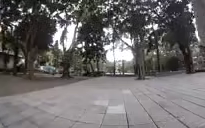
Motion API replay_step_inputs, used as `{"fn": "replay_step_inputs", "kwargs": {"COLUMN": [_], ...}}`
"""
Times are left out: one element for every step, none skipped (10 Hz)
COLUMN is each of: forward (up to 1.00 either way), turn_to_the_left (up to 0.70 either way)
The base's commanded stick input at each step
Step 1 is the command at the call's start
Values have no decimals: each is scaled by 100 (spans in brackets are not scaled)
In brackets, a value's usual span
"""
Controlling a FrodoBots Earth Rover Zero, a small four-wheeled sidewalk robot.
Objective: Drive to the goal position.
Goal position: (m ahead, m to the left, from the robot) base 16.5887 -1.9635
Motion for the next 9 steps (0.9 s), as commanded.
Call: {"fn": "replay_step_inputs", "kwargs": {"forward": [70, 70, 70, 70, 70, 70, 70, 70, 70], "turn_to_the_left": [0, 0, 0, 0, 0, 0, 0, 0, 0]}}
